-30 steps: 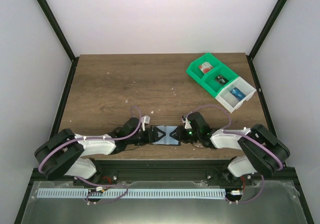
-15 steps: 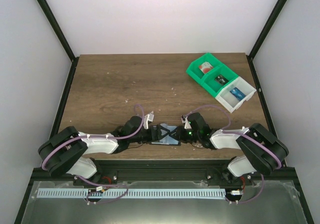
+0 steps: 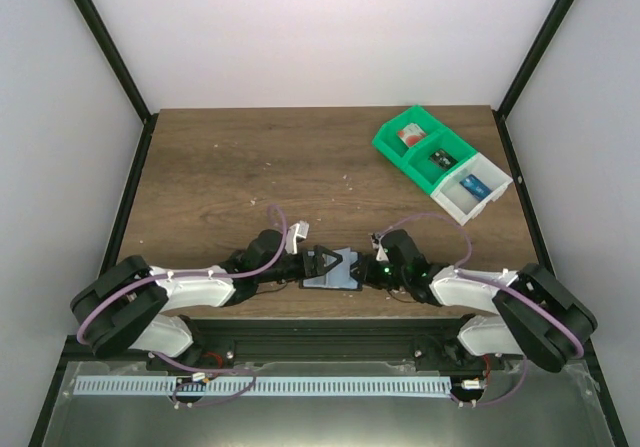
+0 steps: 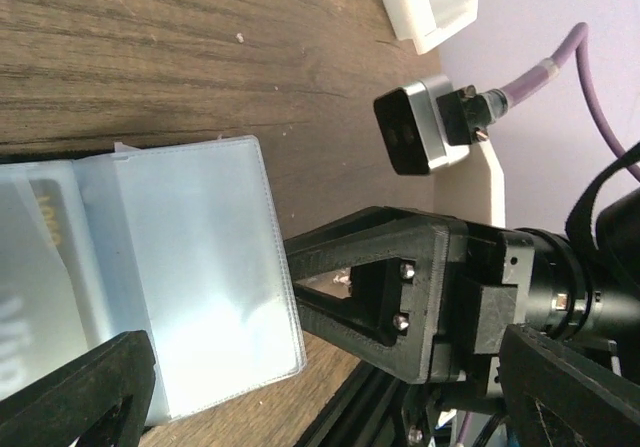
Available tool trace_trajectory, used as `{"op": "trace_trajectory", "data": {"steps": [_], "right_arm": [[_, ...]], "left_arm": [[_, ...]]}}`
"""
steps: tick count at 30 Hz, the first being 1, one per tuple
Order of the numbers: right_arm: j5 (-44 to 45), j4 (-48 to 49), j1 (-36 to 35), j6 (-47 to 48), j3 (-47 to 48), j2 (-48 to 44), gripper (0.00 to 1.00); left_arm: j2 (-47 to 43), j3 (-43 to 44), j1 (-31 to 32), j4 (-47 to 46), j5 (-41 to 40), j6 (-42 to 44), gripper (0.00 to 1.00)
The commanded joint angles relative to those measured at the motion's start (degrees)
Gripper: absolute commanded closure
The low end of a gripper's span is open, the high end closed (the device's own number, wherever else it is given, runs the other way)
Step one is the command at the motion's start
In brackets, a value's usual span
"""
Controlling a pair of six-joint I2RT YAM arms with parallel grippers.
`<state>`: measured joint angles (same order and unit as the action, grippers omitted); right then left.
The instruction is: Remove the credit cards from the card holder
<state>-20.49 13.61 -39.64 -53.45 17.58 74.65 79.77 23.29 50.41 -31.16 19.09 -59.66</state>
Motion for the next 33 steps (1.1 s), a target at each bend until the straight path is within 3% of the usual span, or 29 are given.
{"op": "trace_trajectory", "data": {"steps": [1, 8, 15, 33], "right_arm": [[4.54, -6.19, -0.62, 0.01, -0.23, -3.45, 0.74], [7.26, -11.34, -0.67, -0.03, 0.36, -9.93, 0.74], [4.82, -11.03, -0.61, -0.49, 1.81, -12.32, 0.74], [2.46, -5.02, -2.75, 0.63, 3.25, 1.74, 0.74]], "left_arm": [[-0.62, 2.49, 0.3, 3.38, -2.18, 2.91, 0.04], [-5.01, 1.25, 0.24, 10.85, -6.32, 4.79, 0.01], [-7.12, -2.2, -0.62, 9.42, -5.58, 4.04, 0.0], [-4.71, -3.62, -0.84, 8.46, -3.98, 3.9, 0.0]]}}
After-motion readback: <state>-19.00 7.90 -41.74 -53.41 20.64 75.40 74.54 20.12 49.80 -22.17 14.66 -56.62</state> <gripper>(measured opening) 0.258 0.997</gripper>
